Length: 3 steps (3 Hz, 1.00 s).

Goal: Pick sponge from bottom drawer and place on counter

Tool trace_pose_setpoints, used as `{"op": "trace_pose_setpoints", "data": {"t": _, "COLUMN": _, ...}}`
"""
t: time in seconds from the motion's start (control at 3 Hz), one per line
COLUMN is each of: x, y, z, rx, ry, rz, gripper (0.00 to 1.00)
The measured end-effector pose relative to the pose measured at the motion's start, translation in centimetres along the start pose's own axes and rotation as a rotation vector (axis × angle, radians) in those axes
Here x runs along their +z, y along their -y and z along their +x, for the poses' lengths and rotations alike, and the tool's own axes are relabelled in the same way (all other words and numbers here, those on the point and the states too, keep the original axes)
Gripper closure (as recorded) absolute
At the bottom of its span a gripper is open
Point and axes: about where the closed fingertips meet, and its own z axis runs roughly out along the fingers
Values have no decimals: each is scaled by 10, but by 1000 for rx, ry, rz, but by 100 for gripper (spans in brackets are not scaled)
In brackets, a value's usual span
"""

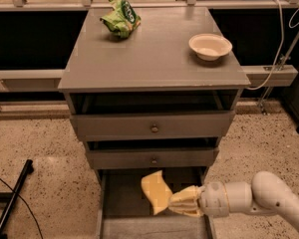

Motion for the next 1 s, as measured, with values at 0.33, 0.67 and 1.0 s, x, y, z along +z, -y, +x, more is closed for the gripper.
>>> {"op": "trace_pose_setpoints", "data": {"t": 0.33, "x": -29, "y": 74, "z": 2, "rx": 52, "ry": -69, "rz": 5, "gripper": 100}}
{"op": "trace_pose_setpoints", "data": {"t": 0.67, "x": -32, "y": 83, "z": 0, "rx": 105, "ry": -80, "rz": 1, "gripper": 100}}
{"op": "trace_pose_setpoints", "data": {"t": 1.0, "x": -32, "y": 83, "z": 0, "rx": 105, "ry": -80, "rz": 1, "gripper": 100}}
